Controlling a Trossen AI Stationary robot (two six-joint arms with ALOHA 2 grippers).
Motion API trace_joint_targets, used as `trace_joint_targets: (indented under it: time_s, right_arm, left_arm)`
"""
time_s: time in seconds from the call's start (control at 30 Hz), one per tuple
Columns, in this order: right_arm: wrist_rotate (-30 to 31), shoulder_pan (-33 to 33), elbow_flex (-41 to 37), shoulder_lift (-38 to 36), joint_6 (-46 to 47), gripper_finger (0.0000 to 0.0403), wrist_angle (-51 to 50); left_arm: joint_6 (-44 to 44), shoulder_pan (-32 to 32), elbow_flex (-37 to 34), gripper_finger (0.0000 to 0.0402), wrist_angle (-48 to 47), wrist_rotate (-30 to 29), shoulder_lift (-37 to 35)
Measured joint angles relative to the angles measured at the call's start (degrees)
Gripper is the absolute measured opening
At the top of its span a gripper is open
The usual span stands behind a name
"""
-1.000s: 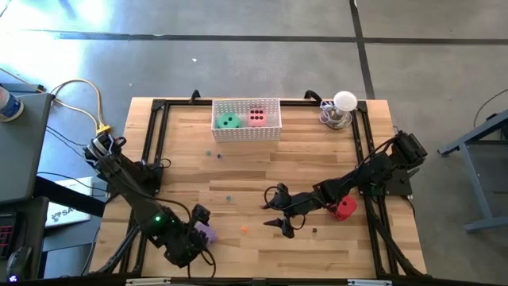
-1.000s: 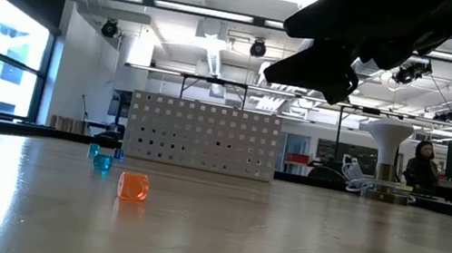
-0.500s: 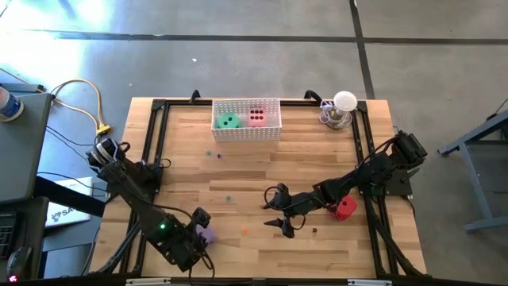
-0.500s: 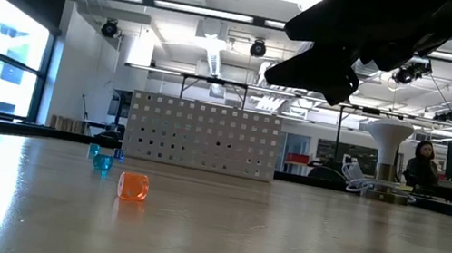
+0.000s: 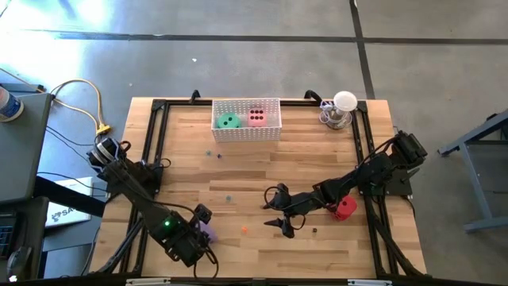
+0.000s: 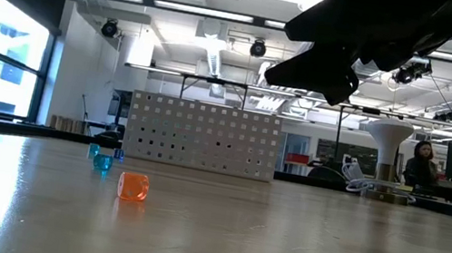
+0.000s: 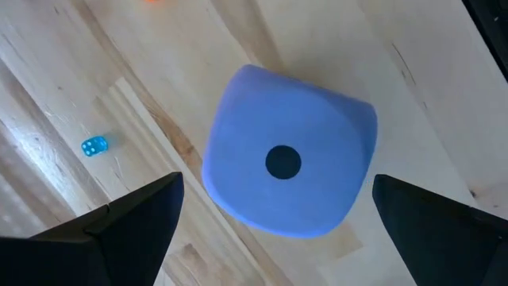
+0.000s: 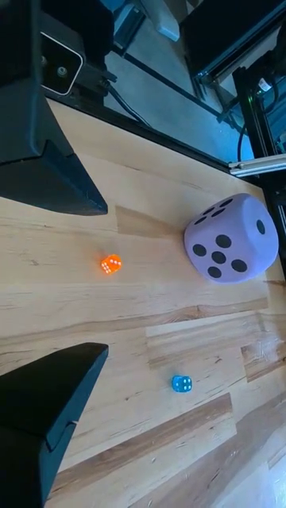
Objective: Pick & Place Dice
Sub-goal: Put the large violet dice into the white basket
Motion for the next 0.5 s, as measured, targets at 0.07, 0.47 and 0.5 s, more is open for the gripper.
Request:
trace_joint_targets:
  time_s: [0.07, 0.47, 0.5]
  right_arm:
    - [0.0, 0.0, 0.0, 0.0, 0.0, 0.0268, 0.01]
    - [0.02, 0.0, 0.0, 0.0, 0.01, 0.0268, 0.02]
    - [0.02, 0.0, 0.0, 0.0, 0.02, 0.0268, 0.02]
  left_arm:
    - [-0.01, -0.18, -0.02, 0.04, 0.02, 0.01, 0.0]
    - [-0.07, -0.17, -0.14, 0.04, 0.13, 0.06, 0.0]
    - [-0.26, -0.17, -0.14, 0.04, 0.29, 0.07, 0.0]
